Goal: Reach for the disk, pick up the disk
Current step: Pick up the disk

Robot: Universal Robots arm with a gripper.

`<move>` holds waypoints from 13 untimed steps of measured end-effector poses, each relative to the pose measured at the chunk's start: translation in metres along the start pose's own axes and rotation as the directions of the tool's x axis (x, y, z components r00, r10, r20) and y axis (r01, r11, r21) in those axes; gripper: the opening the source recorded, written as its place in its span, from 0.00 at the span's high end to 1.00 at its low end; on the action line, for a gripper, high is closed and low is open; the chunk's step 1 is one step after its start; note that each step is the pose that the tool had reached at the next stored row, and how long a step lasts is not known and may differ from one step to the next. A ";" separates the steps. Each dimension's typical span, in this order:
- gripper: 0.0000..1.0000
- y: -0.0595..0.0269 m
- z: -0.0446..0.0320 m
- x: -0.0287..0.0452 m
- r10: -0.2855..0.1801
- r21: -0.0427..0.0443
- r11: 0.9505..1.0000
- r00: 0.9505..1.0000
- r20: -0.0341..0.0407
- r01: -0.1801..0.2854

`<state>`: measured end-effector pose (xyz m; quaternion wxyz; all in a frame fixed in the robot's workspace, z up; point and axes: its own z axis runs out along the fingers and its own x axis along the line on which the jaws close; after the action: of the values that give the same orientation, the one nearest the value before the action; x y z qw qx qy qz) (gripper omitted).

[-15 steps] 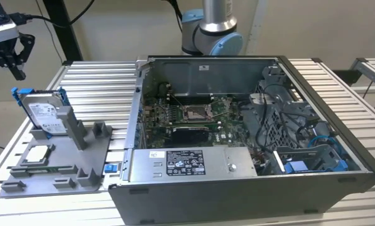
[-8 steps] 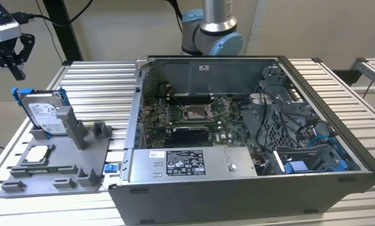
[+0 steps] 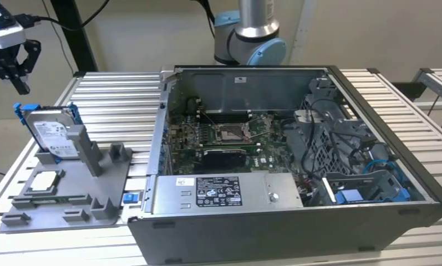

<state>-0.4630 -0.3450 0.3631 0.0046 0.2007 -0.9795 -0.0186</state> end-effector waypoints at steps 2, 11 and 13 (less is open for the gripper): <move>1.00 0.0000 0.0000 0.0000 -0.025 0.000 1.000 1.000 -0.001 0.025; 1.00 0.0000 0.0000 0.0000 -0.152 0.000 0.988 0.988 -0.006 0.152; 1.00 0.0000 0.0000 0.0000 -0.183 0.000 0.983 0.983 -0.007 0.183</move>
<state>-0.4631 -0.3450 0.3631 0.0063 0.2900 -0.9568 -0.0181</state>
